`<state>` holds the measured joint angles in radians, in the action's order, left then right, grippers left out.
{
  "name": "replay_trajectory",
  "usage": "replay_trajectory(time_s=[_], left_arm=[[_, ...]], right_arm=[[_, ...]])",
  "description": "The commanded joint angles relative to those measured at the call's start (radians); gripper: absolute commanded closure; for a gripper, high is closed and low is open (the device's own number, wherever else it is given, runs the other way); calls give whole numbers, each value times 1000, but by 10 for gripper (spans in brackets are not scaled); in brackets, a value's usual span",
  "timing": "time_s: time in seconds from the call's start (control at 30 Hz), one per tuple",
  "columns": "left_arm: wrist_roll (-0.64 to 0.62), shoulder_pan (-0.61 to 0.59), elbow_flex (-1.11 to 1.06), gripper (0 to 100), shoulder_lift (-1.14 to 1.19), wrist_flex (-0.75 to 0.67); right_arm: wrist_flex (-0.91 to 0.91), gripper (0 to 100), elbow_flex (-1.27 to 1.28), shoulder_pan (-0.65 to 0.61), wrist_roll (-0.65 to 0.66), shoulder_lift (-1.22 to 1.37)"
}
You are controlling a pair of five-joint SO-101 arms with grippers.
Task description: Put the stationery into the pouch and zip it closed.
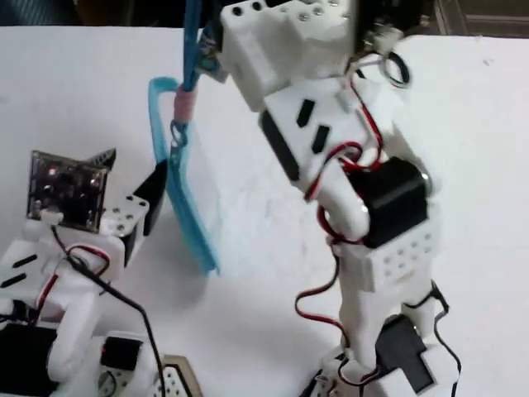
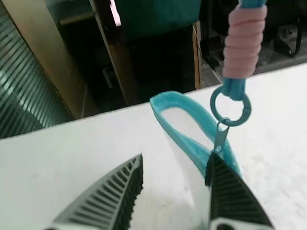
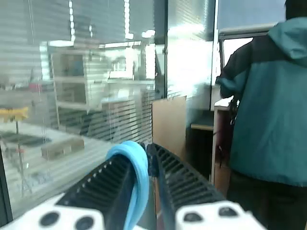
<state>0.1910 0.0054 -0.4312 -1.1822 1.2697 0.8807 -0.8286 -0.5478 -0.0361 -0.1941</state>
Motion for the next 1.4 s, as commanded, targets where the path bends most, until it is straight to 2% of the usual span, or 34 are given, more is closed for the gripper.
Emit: replay_trajectory(time_s=[0.0, 0.17, 0.47, 0.83, 1.03, 1.17, 1.23, 1.37], left_arm=[[8, -8, 60, 778, 10, -26], [9, -15, 68, 778, 5, -71], [2, -15, 49, 778, 4, -63], [2, -5, 245, 774, 4, 226], [8, -8, 167, 773, 5, 218], [9, -7, 193, 741, 4, 221], [37, -7, 224, 731, 4, 226], [193, -5, 224, 723, 12, 216]], right_arm=[[-8, 983, -58, 19, -15, -70], [-15, 983, -69, 13, -15, -77], [-24, 983, -9, -5, -11, -54], [-28, 983, 120, -1, -8, 8], [-25, 983, 118, -1, -8, 2], [-22, 983, 121, -1, -8, 2], [-22, 983, 118, -1, -8, 2], [13, 983, 117, -1, -8, -13]])
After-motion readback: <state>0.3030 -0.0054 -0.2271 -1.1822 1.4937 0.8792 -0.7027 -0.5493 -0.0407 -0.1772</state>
